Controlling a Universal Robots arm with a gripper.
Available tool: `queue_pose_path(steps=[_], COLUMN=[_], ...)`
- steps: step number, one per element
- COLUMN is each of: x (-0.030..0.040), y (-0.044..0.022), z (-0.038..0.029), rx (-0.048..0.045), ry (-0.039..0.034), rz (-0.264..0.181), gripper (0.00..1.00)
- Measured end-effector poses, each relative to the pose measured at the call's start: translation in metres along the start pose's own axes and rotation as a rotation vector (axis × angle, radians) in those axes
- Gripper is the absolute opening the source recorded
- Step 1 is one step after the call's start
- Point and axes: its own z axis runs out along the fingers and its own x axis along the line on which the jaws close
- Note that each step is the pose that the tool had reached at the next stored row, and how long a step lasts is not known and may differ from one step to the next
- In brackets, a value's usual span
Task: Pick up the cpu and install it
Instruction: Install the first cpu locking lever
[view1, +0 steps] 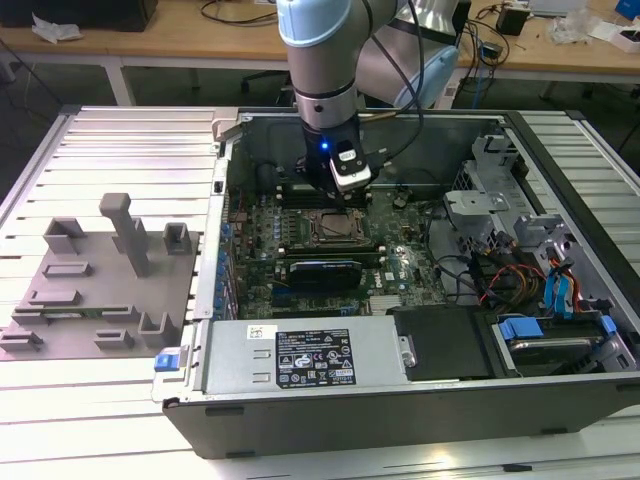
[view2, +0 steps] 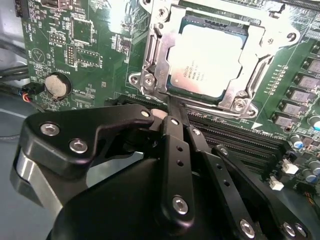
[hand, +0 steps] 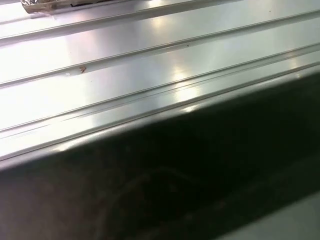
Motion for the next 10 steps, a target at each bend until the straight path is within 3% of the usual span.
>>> queue_pose_path(steps=[10], x=[-0.0009], y=[0.0003], z=[0.0022], rx=[-0.0026], ry=[-0.0044], rz=[0.000], gripper=[0.11])
